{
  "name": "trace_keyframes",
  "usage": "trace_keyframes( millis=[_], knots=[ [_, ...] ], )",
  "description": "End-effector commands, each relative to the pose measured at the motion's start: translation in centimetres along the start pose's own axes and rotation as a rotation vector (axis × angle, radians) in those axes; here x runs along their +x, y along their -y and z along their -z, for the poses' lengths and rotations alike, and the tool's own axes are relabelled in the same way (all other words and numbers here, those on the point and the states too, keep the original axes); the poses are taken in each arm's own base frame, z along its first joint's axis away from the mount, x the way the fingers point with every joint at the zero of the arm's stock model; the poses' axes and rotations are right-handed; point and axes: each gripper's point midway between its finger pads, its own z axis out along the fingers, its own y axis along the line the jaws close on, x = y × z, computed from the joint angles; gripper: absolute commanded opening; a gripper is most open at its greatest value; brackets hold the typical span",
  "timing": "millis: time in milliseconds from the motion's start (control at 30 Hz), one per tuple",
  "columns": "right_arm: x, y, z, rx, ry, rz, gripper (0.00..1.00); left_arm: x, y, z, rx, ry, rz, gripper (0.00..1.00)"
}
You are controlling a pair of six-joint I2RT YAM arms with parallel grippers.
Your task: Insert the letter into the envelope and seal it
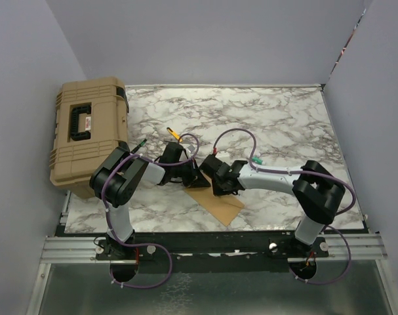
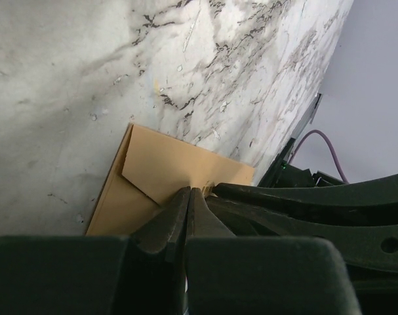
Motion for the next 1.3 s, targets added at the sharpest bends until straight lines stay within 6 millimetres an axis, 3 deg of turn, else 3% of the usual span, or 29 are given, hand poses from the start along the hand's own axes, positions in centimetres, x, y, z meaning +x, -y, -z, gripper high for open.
trace_keyframes(
  millis=[0,167,433,867,1000,1267],
  knots=[
    [6.6,5.0,0.0,0.126,-0.205,0.064,0.13,0.8,-6.8,0.4,-0.248,0.028,0.064,0.00],
    [7.6,6.0,0.6,0.143,-0.232,0.079,0.12,0.8,-6.9,0.4,-0.253,0.031,0.065,0.00],
    [8.1,6.5,1.2,0.143,-0.250,0.100,0.01,0.7,-7.0,0.3,-0.256,0.032,0.066,0.00],
    [10.2,8.0,1.7,0.159,-0.315,0.117,0.00,0.7,-7.0,0.4,-0.259,0.032,0.066,0.00],
    [8.3,7.4,2.7,0.155,-0.256,0.100,0.00,0.7,-6.9,0.4,-0.260,0.031,0.064,0.00],
    [-0.2,1.0,4.2,-0.027,-0.008,0.060,0.05,0.7,-6.9,0.4,-0.264,0.026,0.058,0.00]
  ],
)
